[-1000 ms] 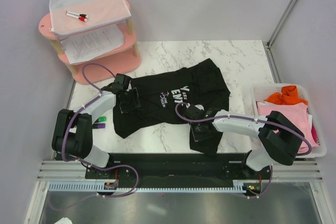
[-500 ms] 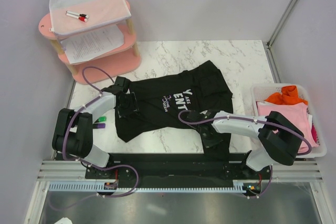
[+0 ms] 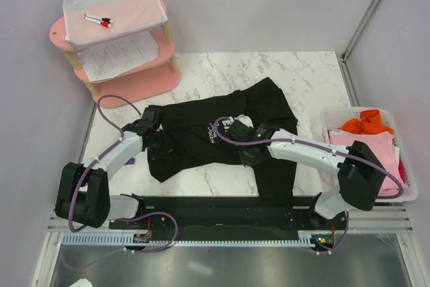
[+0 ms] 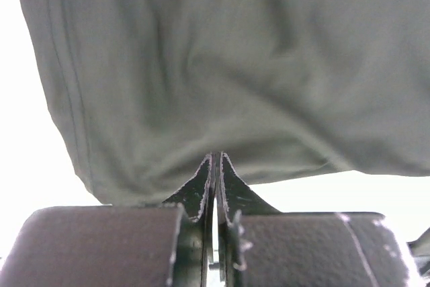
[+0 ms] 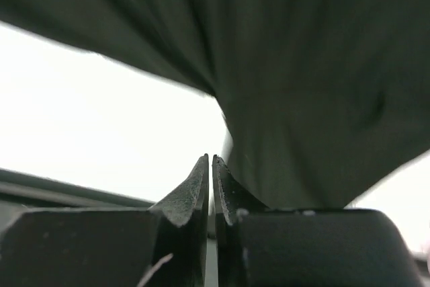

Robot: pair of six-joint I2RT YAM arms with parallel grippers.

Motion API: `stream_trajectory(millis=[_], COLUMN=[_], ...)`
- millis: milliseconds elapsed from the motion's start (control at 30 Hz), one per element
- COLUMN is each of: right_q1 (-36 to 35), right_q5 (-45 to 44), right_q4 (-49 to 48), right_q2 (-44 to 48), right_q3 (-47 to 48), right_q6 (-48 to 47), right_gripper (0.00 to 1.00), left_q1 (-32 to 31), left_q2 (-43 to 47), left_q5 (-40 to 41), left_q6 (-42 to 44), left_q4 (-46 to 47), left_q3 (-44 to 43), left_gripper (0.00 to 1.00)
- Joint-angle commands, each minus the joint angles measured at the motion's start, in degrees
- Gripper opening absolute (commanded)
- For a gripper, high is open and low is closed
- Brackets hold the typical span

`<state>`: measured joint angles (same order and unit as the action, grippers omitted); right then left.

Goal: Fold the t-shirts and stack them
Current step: Fold the flattened tshirt in 1/3 of the way

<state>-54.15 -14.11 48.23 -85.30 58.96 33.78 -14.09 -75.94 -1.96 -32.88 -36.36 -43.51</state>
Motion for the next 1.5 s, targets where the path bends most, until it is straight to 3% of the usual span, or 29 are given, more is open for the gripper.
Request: stream_trajectory(millis=[0, 167, 467, 733, 900, 1133, 1267, 1467], right_q1=[0.8, 3.6, 10.8, 14.3, 17.4, 20.5, 21.6, 23.5], right_q5=[-3.3, -0.4, 4.5, 5.0, 5.6, 7.0, 7.4, 8.2], right_q4=[-8.3, -13.2, -21.6, -22.3, -21.0, -20.4, -18.9, -18.0], right_q2=[-9.1, -18.0, -24.6, -36.9, -41.6, -46.6, -49.9, -52.3], right_q3=[9.8, 17.0, 21.2, 33.7, 36.7, 39.5, 44.0, 48.8], right_q6=[-4.9, -5.5, -7.2, -8.7, -9.0, -9.5, -10.4, -11.8], right_gripper=[0.12, 0.13, 0.17, 0.17, 0.17, 0.18, 0.18, 0.18], left_q1=[-4.4, -7.1, -12.6, -17.3, -19.4, -19.7, -20.1, -20.1], left_q2=[2.4, -1.4, -7.9, -11.7, -16.2, -8.5, -2.6, 2.7], left_q5=[2.1, 8.6, 18.1, 24.8, 26.7, 28.3, 29.0, 29.3], left_q6=[-5.8, -8.6, -12.6, -18.3, -20.1, -18.8, -15.8, -12.4], left_q4=[-2.0, -3.9, -10.7, -18.7, -21.8, -20.7, -16.8, -12.6], left_q3=[4.0, 5.0, 1.1, -1.1, -2.9, -4.9, -7.1, -8.3], left_gripper=[0.02, 0.02, 0.02, 0.02, 0.02, 0.03, 0.15, 0.19])
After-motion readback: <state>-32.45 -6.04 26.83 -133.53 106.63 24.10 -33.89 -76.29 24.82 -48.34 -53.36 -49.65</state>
